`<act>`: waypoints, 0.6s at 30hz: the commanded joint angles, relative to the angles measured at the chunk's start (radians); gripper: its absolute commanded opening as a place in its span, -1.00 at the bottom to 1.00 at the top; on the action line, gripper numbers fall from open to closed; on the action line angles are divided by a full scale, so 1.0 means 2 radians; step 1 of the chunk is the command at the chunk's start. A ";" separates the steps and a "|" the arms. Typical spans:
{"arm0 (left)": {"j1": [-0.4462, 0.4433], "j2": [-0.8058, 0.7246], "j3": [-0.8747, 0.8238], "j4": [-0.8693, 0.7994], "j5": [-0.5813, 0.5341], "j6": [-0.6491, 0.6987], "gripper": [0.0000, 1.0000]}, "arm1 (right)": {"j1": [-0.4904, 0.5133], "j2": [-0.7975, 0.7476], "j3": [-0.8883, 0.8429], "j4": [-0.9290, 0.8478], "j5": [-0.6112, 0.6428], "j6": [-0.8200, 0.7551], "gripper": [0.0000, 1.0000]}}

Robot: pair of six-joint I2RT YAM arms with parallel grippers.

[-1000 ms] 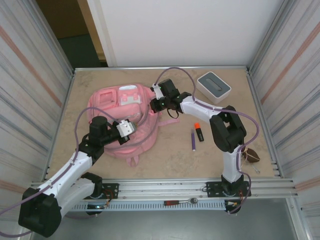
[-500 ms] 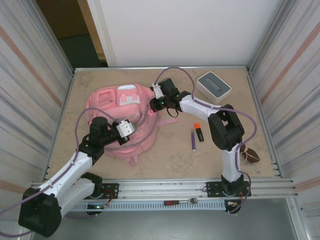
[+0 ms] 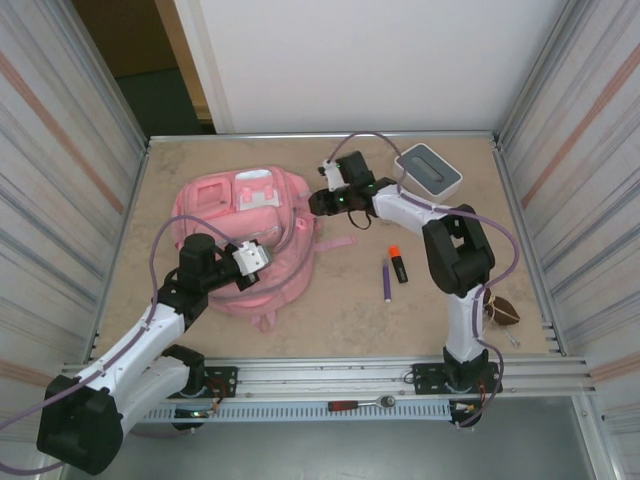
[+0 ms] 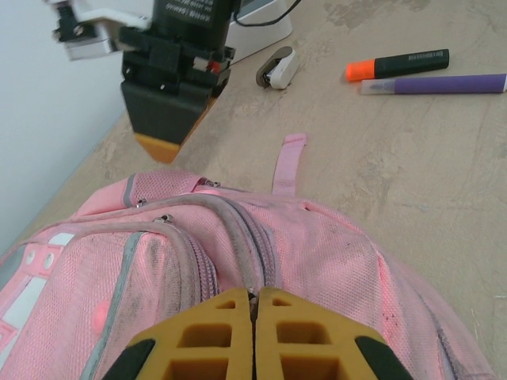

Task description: Pack the student bag

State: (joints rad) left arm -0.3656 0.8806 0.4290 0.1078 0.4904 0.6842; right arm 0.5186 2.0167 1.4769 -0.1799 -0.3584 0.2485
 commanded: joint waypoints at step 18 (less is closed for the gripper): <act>0.000 0.004 0.009 0.035 0.037 -0.033 -1.00 | -0.032 0.185 0.208 0.001 -0.148 0.151 -0.23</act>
State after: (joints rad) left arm -0.3656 0.8909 0.4290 0.1093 0.5011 0.6624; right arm 0.4595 2.3852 1.8549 -0.1490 -0.6106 0.5175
